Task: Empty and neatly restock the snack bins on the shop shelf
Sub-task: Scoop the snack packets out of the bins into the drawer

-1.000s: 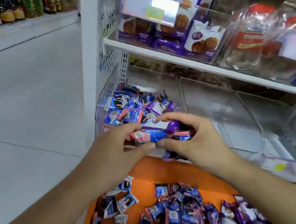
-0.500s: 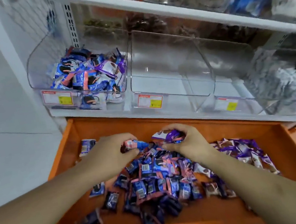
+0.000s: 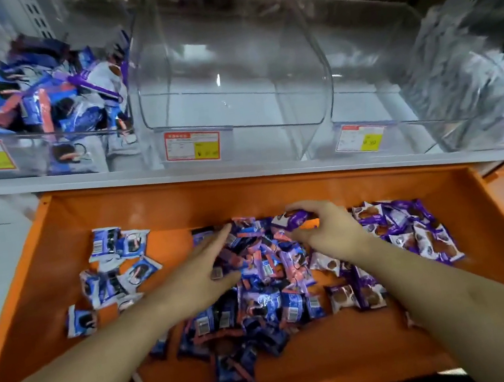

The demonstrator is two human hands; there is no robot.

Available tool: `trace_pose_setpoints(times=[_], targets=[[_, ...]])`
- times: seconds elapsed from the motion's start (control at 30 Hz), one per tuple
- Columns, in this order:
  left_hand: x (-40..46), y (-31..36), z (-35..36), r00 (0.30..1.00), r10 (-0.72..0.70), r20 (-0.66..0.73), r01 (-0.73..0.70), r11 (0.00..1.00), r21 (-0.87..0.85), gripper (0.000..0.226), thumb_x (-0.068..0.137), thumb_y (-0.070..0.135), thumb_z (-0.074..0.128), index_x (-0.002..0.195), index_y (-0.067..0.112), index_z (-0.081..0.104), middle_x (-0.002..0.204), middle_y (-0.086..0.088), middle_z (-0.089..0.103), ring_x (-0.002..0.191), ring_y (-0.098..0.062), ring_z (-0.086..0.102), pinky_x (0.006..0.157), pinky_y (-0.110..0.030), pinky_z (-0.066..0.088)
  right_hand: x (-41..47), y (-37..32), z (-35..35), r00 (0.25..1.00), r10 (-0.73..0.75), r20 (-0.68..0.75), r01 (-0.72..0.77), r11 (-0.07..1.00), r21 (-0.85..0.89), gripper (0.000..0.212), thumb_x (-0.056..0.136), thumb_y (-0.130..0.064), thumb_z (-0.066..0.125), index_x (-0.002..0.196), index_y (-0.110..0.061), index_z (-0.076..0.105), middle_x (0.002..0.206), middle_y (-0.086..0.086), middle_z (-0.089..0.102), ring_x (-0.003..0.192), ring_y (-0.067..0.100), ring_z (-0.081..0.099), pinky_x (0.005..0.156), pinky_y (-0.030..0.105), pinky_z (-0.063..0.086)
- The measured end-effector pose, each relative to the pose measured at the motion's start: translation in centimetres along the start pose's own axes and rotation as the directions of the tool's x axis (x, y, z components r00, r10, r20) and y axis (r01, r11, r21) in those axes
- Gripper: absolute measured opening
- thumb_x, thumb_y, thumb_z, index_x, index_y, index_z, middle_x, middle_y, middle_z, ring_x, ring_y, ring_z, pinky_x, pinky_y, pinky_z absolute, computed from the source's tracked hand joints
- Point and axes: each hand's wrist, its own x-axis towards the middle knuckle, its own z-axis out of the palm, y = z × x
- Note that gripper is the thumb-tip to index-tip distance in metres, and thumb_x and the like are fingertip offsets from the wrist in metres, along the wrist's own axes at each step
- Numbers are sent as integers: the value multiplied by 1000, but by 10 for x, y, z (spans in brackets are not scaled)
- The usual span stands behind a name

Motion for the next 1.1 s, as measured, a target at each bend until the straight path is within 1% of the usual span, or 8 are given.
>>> trace_pose_setpoints(times=[0.13, 0.23, 0.3, 0.47, 0.57, 0.83, 1.0, 1.1], targets=[[-3, -2, -1, 999, 34, 24, -32, 998, -49, 87, 93, 62, 63, 151, 70, -1, 171, 23, 2, 157, -7, 14, 127, -37, 24, -13, 55, -38, 965, 206, -164, -245, 931, -271, 63, 89, -46, 75, 148, -45, 51, 148, 11, 52, 129, 27, 58, 102, 38, 54], [-12, 12, -8, 999, 47, -5, -47, 999, 2, 80, 96, 57, 61, 154, 67, 7, 169, 26, 10, 155, -4, 19, 125, -32, 25, -30, 77, -61, 862, 451, -230, -503, 711, -492, 94, 82, -67, 73, 159, -51, 21, 167, 12, 24, 149, 41, 33, 105, 58, 50], [-21, 27, -19, 997, 66, -27, -64, 996, 66, 75, 99, 54, 60, 157, 60, 13, 168, 26, 13, 154, -3, 22, 124, -28, 25, -37, 77, -59, 841, 502, -200, -518, 644, -562, 106, 76, -71, 75, 160, -49, 13, 168, 13, 20, 149, 44, 31, 106, 60, 48], [-53, 57, -63, 984, 122, -126, -94, 972, 214, 71, 99, 56, 58, 159, 54, 19, 165, 28, 21, 151, -2, 27, 122, -27, 27, -34, 12, -28, 973, 229, 3, -208, 887, -413, 84, 90, -53, 70, 161, -33, 30, 159, 17, 39, 137, 36, 49, 109, 46, 49], [-85, 68, -96, 965, 165, -205, -102, 953, 286, 70, 99, 57, 58, 159, 51, 23, 164, 28, 25, 150, 2, 27, 121, -21, 23, -39, -48, -17, 999, -30, 41, 42, 939, -340, 66, 98, -46, 67, 157, -29, 43, 151, 6, 52, 133, 25, 53, 105, 32, 45], [-144, 46, -180, 822, 178, -542, -19, 958, 287, 62, 100, 47, 60, 157, 45, 35, 157, 31, 32, 136, 17, 27, 112, -3, 17, -58, -188, -10, 894, -444, -55, 440, 895, -74, 32, 96, -39, 71, 123, -51, 60, 116, -25, 61, 107, 0, 62, 93, 28, 54], [-147, 7, -229, 775, 102, -624, 147, 930, 336, 77, 101, 47, 57, 164, 39, 15, 171, 18, 9, 156, -3, 13, 114, -9, 5, -21, -286, 1, 808, -575, -130, 573, 818, -55, 40, 97, -38, 68, 134, -48, 57, 115, -22, 59, 104, 3, 61, 88, 26, 54], [-152, -12, -247, 806, 16, -592, 212, 926, 314, 83, 101, 55, 53, 164, 44, -1, 173, 14, -5, 159, -8, 1, 121, -17, 6, 34, -342, 15, 776, -628, -65, 609, 772, -183, 57, 96, -41, 71, 148, -44, 48, 136, -14, 53, 122, 6, 53, 104, 23, 43]])
